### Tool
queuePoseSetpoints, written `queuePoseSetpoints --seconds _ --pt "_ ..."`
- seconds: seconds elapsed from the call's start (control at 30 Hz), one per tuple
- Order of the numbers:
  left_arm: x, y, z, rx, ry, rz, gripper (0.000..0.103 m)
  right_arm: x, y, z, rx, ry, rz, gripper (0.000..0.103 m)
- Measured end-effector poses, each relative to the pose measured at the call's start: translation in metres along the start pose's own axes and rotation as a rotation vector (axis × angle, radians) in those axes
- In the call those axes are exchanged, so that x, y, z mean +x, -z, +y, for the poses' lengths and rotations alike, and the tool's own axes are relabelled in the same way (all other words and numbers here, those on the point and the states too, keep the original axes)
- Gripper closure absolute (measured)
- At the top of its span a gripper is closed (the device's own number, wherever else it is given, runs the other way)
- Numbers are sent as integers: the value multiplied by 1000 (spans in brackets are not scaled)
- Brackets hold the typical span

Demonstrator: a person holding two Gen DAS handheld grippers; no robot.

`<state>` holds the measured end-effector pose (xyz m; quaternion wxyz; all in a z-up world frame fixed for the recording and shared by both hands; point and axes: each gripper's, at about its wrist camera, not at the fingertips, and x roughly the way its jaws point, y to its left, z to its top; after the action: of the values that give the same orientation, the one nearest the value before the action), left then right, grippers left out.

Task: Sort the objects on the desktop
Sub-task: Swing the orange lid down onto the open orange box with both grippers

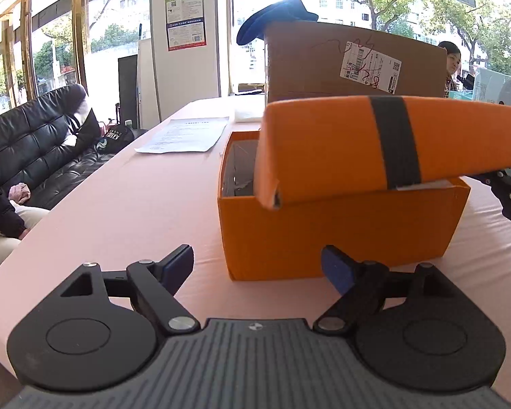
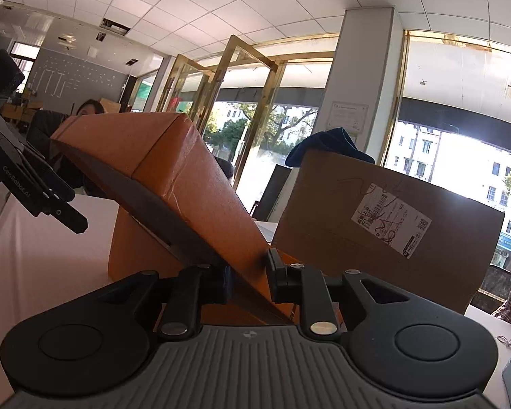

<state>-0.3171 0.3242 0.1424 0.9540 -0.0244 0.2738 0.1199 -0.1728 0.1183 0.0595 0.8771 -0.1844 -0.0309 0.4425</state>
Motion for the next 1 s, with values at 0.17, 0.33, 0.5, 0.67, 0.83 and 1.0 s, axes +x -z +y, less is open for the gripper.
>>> queuePoseSetpoints --seconds 0.17,0.33,0.5,0.67,0.83,1.0 --pt "-30 22 28 -137 14 8 22 -24 22 17 -104 -28 11 82" --pt "-64 34 50 -293 105 -38 22 -39 30 43 -228 -86 2 85" --pt "-51 35 51 -386 108 -15 21 -40 34 64 -290 -154 -1 85" --pt "-46 19 38 -415 139 -35 21 -45 27 51 -205 -138 -7 53" --pt "-67 -7 23 -364 81 -128 21 -59 24 13 -60 -111 -54 26" --pt "-77 -56 -9 -307 46 -195 18 -48 25 -22 188 -117 -91 26"
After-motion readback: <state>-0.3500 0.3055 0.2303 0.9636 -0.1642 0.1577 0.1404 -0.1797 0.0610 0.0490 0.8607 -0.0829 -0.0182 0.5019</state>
